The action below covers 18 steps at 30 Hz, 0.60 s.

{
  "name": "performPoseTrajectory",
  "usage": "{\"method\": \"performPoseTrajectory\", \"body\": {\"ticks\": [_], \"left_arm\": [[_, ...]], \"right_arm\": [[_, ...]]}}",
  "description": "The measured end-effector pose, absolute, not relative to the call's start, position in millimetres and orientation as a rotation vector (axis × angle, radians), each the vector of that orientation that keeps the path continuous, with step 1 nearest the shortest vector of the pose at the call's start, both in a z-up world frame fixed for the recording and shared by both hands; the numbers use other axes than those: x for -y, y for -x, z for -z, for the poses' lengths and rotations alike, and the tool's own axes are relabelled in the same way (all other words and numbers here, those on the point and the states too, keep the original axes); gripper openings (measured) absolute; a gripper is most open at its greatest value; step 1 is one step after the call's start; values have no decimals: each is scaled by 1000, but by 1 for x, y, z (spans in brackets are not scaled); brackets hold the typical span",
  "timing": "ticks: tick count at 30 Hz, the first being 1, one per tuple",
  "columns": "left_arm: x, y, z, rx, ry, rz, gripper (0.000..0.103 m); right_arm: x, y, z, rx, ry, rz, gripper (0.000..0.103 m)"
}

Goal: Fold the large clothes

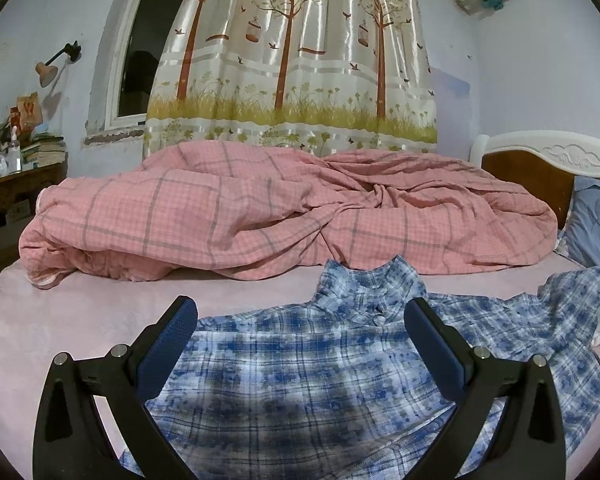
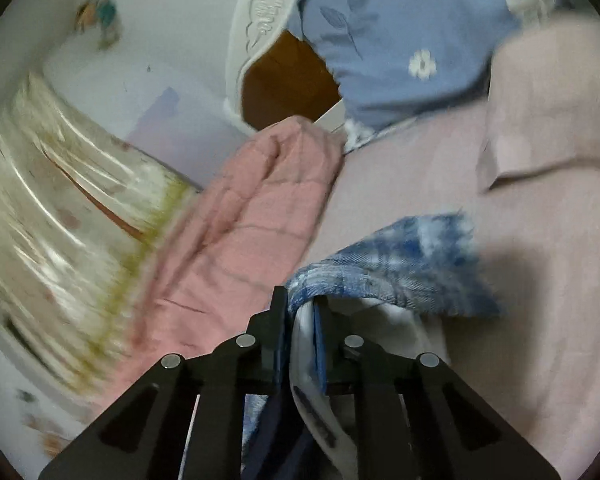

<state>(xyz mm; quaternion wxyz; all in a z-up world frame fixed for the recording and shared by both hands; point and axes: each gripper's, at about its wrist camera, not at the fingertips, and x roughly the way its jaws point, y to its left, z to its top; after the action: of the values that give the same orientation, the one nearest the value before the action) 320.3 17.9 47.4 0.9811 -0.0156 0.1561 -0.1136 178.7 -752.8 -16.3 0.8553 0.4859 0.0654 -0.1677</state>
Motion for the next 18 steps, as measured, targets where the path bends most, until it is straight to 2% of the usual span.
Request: {"method": "performPoseTrajectory", "body": {"ticks": [2, 3, 5, 6, 8, 9, 11, 12, 14, 18], "left_arm": [[-18, -322, -45, -323, 30, 235, 103], [-17, -323, -42, -328, 28, 239, 103], [-14, -325, -38, -342, 12, 242, 103], [-11, -326, -35, -347, 0, 240, 103], [-7, -328, -30, -352, -30, 235, 103], [-5, -328, -29, -353, -43, 230, 103], [-3, -328, -27, -349, -60, 218, 103], [-2, -327, -28, -343, -65, 211, 103], [-2, -323, -30, -325, -68, 200, 103], [-7, -317, -40, -296, -53, 179, 103]], "right_arm": [[764, -176, 22, -112, -1076, 311, 40], [768, -175, 23, -98, -1091, 305, 61], [774, -173, 18, -71, -1100, 293, 62], [775, -171, 15, -65, -1089, 308, 59], [777, -175, 6, -100, -1038, 326, 45], [777, -179, 5, -127, -1019, 331, 33], [776, -182, 6, -125, -1007, 371, 21], [775, -182, 7, -120, -1002, 393, 10], [767, -182, -1, -121, -950, 426, 6], [734, -179, -39, -83, -785, 472, 6]]}}
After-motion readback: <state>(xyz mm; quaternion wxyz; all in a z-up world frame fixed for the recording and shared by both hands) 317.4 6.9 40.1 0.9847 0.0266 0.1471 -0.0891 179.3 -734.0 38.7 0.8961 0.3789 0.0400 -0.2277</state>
